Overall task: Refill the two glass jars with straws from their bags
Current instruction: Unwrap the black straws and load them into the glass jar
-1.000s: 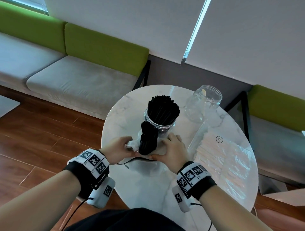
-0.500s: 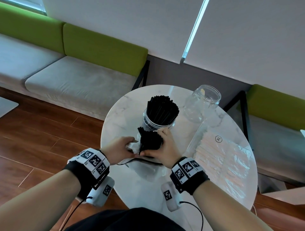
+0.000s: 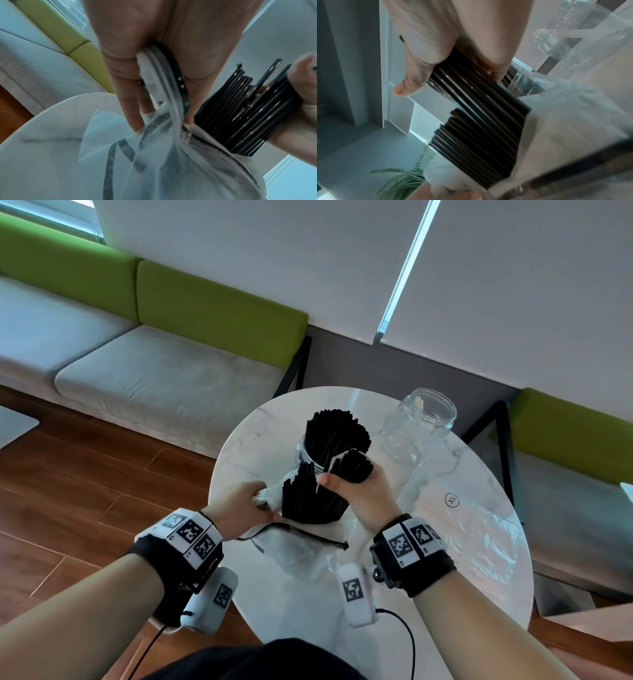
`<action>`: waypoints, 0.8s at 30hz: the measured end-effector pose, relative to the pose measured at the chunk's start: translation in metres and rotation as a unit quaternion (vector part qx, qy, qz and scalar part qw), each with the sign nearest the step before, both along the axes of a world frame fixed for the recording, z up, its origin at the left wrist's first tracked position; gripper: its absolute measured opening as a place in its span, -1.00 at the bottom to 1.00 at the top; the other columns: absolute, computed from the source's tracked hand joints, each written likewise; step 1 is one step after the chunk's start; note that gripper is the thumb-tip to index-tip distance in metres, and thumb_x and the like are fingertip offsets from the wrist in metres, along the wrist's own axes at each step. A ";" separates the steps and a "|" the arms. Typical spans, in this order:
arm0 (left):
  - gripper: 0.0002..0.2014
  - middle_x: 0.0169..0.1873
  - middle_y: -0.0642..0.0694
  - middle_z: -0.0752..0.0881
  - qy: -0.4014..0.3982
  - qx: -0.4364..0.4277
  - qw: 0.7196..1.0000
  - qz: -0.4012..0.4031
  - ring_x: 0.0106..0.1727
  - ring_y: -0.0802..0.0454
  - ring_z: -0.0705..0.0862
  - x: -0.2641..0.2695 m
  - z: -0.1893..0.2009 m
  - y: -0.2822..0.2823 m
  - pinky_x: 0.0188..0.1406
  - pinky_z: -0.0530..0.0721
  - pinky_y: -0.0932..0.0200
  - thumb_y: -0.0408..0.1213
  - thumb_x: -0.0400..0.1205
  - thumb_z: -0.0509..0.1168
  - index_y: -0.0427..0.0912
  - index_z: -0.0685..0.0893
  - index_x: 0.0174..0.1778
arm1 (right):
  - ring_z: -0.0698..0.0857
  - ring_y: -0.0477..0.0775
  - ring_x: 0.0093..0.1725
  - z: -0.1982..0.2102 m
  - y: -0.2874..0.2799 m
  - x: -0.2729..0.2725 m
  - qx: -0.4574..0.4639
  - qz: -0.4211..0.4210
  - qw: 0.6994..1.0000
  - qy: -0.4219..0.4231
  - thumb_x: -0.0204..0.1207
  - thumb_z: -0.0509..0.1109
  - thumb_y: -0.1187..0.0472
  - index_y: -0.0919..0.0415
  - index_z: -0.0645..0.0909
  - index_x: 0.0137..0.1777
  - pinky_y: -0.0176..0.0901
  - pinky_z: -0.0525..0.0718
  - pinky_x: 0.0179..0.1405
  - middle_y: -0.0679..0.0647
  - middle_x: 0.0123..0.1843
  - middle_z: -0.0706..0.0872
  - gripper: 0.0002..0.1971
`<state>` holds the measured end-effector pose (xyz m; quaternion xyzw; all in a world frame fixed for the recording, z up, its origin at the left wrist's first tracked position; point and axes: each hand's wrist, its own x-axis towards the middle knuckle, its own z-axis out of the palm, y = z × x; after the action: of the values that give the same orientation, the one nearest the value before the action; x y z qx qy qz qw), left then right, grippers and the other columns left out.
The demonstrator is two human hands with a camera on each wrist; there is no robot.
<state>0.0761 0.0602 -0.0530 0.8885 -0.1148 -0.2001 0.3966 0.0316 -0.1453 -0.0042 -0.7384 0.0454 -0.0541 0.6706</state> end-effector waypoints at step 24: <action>-0.73 -0.40 -0.04 0.57 -0.020 -0.033 0.999 0.023 -0.31 0.06 0.48 0.010 0.005 0.008 -0.41 0.42 0.40 -0.32 0.40 0.51 -0.40 0.62 -0.16 | 0.59 -0.01 -0.32 0.094 -0.043 0.028 0.230 -0.093 0.961 -0.124 0.62 0.31 0.34 0.06 0.64 -0.46 -0.04 0.56 -0.07 -0.02 -0.43 0.62 -0.60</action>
<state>0.0858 0.0682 -0.0482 0.8811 -0.1093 -0.1691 0.4279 0.0592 -0.1884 0.0902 -0.5441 0.0416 -0.1960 0.8148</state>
